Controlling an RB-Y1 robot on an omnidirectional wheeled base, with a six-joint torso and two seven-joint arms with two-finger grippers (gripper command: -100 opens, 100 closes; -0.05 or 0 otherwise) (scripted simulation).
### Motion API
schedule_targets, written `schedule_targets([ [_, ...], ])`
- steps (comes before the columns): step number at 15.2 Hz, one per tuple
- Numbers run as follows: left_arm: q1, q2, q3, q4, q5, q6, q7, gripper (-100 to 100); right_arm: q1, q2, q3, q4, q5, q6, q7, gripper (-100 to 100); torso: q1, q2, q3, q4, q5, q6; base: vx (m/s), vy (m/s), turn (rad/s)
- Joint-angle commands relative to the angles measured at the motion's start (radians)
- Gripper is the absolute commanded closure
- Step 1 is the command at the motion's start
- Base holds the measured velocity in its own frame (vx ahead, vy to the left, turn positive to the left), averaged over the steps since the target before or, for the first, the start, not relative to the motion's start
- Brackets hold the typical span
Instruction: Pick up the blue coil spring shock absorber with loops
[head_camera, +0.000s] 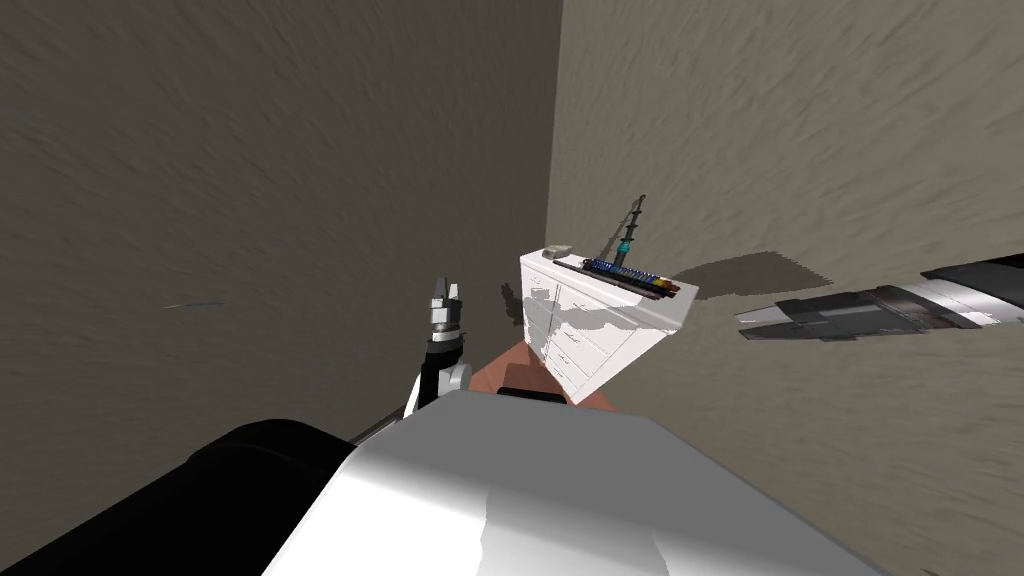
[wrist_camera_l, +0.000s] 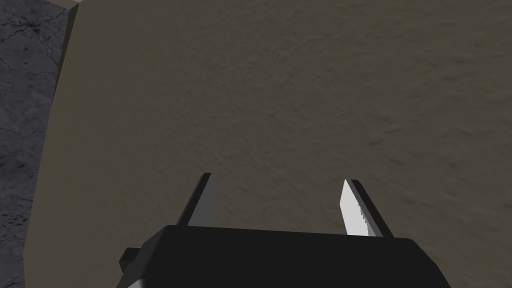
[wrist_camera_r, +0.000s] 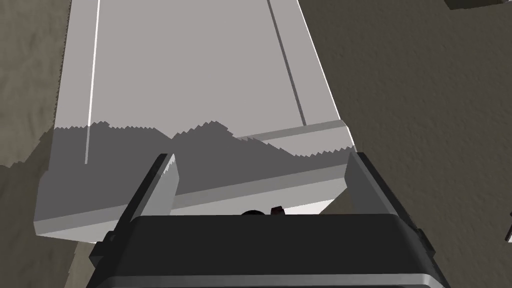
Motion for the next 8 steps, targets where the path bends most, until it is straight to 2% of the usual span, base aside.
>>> schedule_targets([
  [1,0.0,0.0,0.0,0.0,0.0,0.0,0.0,0,0.019,-0.05,0.004,0.049,0.012,-0.028,-0.03,-100,0.0,0.0,0.0,0.0,0.0,0.0,0.079,0.019,0.118],
  [3,0.0,0.0,0.0,0.0,0.0,0.0,0.0,0,0.019,-0.087,0.004,0.049,0.012,-0.028,-0.03,-100,0.0,-0.001,-0.001,0.0,0.0,0.0,0.076,0.012,0.081],
  [4,0.0,0.0,0.0,0.0,0.0,0.0,0.0,0,0.04,-0.115,0.006,0.087,0.018,-0.05,-0.054,-100,0.0,-0.001,0.0,0.0,0.0,0.0,0.074,0.024,0.124],
  [6,0.0,0.0,0.0,0.0,0.0,0.0,0.0,0,0.04,-0.148,0.006,0.087,0.018,-0.05,-0.054,-100,0.001,-0.001,-0.001,0.0,0.0,-0.001,0.069,0.017,0.088],
  [7,0.0,0.0,0.0,0.0,0.0,0.0,0.0,0,0.06,-0.181,0.008,0.122,0.024,-0.072,-0.077,-100,0.001,0.0,0.0,0.0,0.0,0.0,0.072,0.014,0.105],
  [8,0.0,0.0,0.0,0.0,0.0,0.0,0.0,0,0.06,-0.202,0.008,0.122,0.024,-0.072,-0.077,-100,0.001,-0.001,0.0,0.0,0.0,0.0,0.082,0.015,0.115],
])
